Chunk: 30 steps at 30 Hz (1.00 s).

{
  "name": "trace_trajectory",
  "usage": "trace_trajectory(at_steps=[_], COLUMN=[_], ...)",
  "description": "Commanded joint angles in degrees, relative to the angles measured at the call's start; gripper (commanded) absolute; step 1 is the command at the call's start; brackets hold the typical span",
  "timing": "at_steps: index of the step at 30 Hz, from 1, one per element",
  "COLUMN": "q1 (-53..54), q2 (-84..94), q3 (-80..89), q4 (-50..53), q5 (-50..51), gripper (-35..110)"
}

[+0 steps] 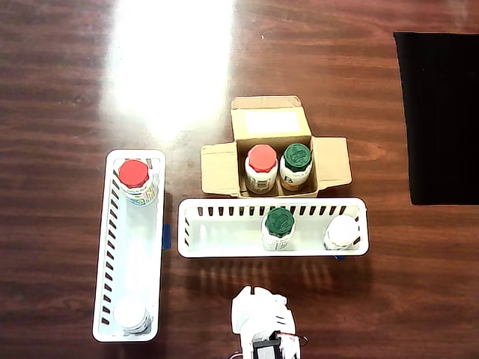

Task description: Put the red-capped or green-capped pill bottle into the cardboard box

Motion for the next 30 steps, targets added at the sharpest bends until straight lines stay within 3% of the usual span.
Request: trace_trajectory(at_steps=[1,6,11,30], q1=[-2.29,-5.45,-5.98,-5.89], q2=[4.75,4.83,4.83,4.83], q3=[-0.18,-0.18,-0.18,-0.18], q4=[0.70,0.70,0.70,0.70], q5=[-9.93,-25.75,-34.89,-45.53], gripper=[1,1,1,1])
